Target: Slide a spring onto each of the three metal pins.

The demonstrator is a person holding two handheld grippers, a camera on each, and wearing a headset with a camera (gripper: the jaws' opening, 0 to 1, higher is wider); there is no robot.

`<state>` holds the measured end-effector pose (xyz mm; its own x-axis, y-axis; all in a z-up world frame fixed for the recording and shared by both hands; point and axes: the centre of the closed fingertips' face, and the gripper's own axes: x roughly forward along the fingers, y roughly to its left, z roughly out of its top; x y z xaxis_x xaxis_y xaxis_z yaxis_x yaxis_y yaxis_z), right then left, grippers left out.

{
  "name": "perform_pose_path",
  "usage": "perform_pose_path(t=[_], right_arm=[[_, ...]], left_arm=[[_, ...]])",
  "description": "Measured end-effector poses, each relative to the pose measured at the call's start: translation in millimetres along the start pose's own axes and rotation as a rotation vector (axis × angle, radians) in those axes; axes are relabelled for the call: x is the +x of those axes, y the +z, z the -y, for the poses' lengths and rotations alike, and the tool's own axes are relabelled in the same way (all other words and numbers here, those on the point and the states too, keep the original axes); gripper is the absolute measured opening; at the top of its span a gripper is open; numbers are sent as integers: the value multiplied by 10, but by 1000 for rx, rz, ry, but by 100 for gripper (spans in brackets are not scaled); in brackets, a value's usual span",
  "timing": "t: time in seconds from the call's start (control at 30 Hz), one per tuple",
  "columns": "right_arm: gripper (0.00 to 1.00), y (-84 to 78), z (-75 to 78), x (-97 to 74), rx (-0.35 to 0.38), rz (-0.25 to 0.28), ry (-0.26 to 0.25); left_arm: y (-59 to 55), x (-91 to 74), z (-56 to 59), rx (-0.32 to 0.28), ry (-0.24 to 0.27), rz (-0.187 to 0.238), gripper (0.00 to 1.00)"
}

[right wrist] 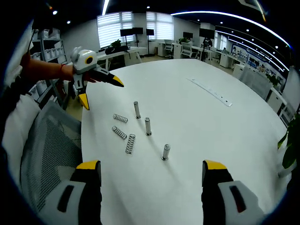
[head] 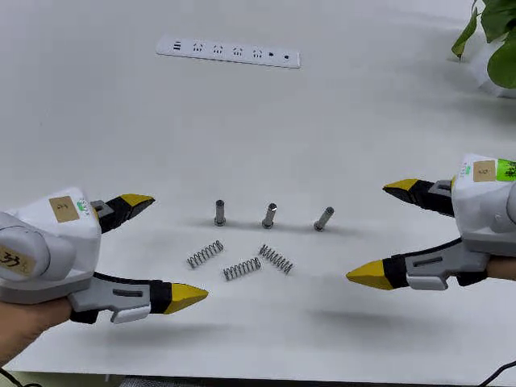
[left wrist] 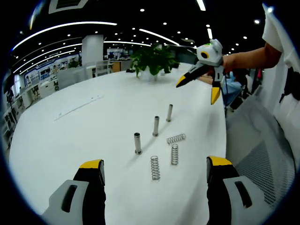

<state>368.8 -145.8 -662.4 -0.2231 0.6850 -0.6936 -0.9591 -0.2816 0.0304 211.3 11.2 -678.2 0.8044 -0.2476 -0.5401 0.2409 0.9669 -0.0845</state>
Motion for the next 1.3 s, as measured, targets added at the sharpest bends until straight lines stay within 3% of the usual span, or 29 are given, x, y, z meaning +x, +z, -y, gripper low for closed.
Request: perform_pose_path(t=[0.17, 0.3, 0.43, 0.5, 0.67, 0.9, 0.97, 1.13, 1.3], right_arm=[[99, -83, -74, -28, -10, 61, 38], [99, -122, -132, -77, 4, 83, 58], [99, -168, -122, -101, 13, 96, 55], [99, -189, -125, -110, 19, 106, 56], [99, -242, -145, -128, 18, 126, 61], [98, -277, -126, -155, 32, 148, 47], [98, -293, -108, -157, 41, 156, 44], [97, -312, -108, -172, 50, 164, 38], [97, -342, -126, -182, 60, 167, 38]], left_arm=[[-8, 3, -5, 18, 2, -37, 88], [-22, 25, 10, 51, 5, -81, 82], [-140, 54, 42, 99, -3, -192, 66], [-162, 101, 58, 126, -5, -219, 61], [-229, 201, 100, 117, -25, -278, 46], [-355, 370, 124, 144, -26, -394, 31], [-362, 436, 131, 149, -27, -402, 29], [-451, 523, 107, 157, -13, -468, 24], [-498, 554, 83, 153, -6, -496, 19]])
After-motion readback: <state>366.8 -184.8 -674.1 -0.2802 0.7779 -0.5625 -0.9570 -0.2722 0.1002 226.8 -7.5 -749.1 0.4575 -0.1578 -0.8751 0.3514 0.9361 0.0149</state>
